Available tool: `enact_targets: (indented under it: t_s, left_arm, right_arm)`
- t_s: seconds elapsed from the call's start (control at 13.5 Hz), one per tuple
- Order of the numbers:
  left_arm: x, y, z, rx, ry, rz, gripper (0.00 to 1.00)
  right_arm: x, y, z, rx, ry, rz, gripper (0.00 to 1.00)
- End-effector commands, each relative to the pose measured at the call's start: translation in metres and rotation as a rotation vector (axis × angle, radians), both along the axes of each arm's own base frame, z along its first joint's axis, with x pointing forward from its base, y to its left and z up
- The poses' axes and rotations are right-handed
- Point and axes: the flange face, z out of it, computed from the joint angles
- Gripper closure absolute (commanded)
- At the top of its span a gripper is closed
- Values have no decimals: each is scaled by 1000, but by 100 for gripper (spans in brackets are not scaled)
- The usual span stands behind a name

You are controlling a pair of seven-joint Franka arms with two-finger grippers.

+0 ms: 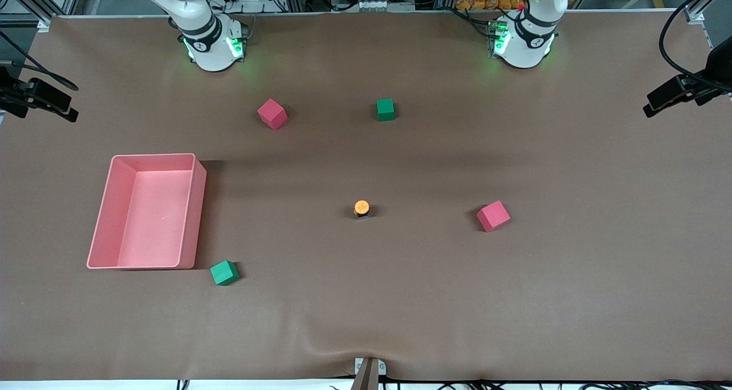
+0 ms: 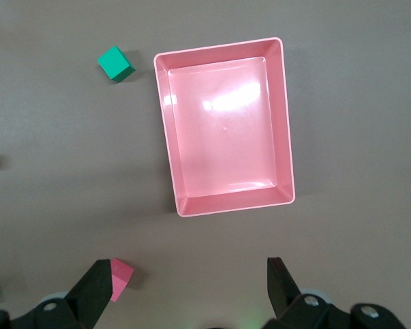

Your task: Place and upright button with both arms

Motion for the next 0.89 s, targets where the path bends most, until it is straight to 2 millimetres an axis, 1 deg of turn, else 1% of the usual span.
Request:
enact_targets:
  t_s: [0.0,0.37,0.59,0.81]
  left_arm:
    - [-12,0,1,-3,-23,-36,0]
    - [-9,1,-4,-10,-11,-56,0]
    - [-6,1,-4,-13,-11,-70,0]
    - [-4,3,6,-13,-19,-93,0]
  right_arm:
    - [-1,1,3,-4,-3,12,0]
    - [-1,0,3,-4,-3,11,0]
    - [-1,-2,3,-3,-3,6,0]
    - [-1,-2,3,-3,-1,6,0]
